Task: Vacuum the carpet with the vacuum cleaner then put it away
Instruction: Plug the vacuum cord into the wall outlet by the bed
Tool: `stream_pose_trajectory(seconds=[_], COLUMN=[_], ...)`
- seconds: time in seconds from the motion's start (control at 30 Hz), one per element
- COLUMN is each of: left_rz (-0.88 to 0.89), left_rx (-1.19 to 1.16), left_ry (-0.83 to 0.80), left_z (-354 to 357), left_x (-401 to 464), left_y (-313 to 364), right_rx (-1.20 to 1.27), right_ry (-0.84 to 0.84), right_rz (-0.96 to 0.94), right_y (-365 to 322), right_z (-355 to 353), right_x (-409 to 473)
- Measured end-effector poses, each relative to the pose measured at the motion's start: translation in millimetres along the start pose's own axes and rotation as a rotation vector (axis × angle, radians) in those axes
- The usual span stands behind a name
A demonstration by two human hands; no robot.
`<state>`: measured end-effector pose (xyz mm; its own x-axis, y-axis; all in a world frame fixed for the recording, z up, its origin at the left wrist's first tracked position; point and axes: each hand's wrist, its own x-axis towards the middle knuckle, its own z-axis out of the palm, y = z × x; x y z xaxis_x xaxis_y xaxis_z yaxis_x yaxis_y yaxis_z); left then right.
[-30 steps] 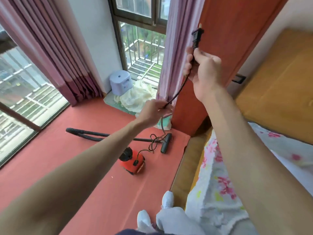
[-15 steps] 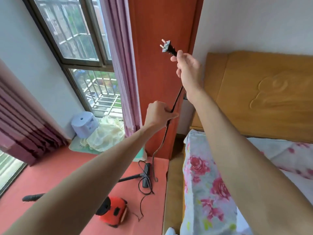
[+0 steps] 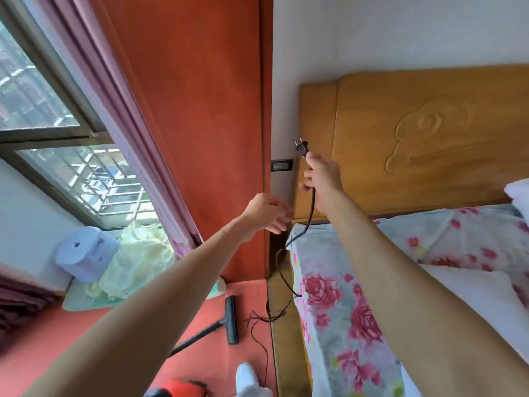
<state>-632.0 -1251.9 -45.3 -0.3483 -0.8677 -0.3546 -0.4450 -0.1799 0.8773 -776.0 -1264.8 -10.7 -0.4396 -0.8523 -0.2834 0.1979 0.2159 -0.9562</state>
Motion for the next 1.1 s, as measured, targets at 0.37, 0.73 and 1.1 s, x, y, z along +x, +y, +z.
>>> stream_pose_trajectory(seconds=[0.37, 0.73, 1.1], left_rz=[-0.177, -0.517, -0.697], left_rx=[-0.223, -0.562, -0.814], left_ry=[-0.06, 0.216, 0.726], left_z=[-9, 30, 64], left_x=[99, 238, 389], left_y=[3, 0, -43], right_rx=[0.112, -0.275, -0.08], right_ry=[0.048, -0.102, -0.276], right_rz=[0.279, 0.189, 0.551], right_y=[66, 114, 178], right_z=[17, 54, 81], right_x=[79, 244, 381])
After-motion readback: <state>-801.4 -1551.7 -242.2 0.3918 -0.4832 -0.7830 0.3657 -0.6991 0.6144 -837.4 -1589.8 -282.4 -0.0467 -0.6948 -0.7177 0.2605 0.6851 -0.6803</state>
